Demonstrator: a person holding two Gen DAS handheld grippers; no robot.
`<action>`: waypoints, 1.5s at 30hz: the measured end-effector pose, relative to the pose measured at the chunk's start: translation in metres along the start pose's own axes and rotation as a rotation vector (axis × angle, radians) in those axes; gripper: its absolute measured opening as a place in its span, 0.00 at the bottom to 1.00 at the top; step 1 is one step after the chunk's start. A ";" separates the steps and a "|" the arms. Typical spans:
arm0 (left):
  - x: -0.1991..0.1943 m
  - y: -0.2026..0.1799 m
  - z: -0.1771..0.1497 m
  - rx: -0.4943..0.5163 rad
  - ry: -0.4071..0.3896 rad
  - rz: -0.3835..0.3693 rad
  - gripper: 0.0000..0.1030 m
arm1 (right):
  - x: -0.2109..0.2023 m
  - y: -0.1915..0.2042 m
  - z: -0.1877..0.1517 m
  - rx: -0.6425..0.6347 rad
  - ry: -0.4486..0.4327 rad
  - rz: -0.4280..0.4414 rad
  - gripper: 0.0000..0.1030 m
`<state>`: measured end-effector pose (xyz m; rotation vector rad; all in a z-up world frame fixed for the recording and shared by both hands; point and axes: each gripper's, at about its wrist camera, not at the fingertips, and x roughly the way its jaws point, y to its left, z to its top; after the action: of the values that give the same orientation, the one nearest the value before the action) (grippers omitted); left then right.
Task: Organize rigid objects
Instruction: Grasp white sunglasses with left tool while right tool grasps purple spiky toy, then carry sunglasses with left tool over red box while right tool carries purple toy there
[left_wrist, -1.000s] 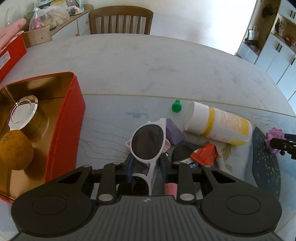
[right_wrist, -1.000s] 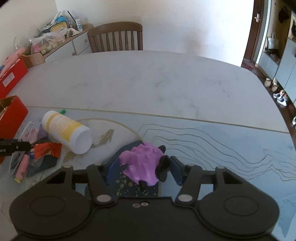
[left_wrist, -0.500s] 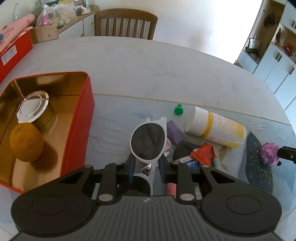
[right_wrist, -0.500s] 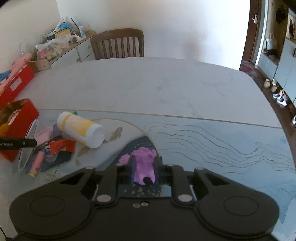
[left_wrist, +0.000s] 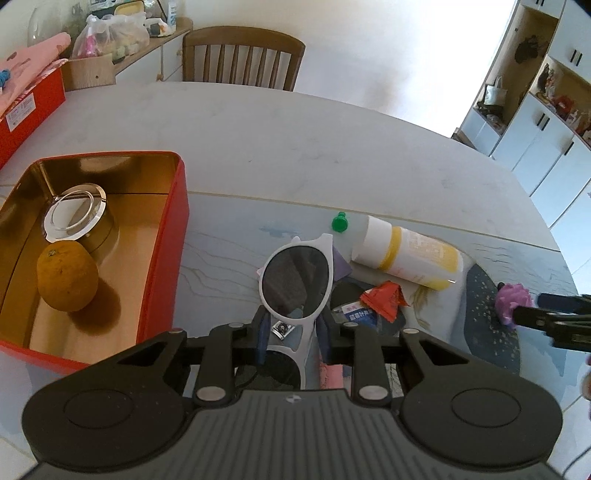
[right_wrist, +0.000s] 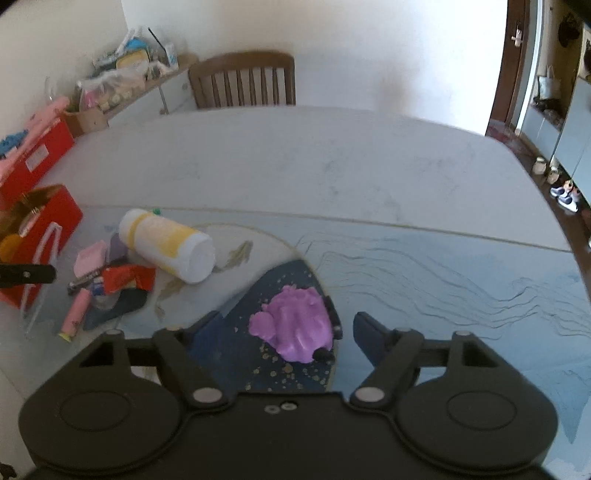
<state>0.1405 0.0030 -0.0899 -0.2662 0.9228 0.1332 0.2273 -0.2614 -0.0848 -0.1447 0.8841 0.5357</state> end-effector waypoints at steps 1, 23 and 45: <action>-0.001 0.000 0.000 0.002 0.000 -0.001 0.25 | 0.004 0.000 0.000 -0.006 0.005 -0.005 0.74; -0.019 0.004 -0.005 -0.013 0.000 -0.030 0.25 | -0.016 0.016 0.000 -0.016 0.019 -0.005 0.61; -0.074 0.054 0.017 -0.023 -0.039 -0.033 0.25 | -0.066 0.155 0.052 -0.209 -0.080 0.197 0.61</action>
<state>0.0973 0.0595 -0.0296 -0.2996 0.8777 0.1182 0.1519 -0.1366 0.0132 -0.2263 0.7670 0.8128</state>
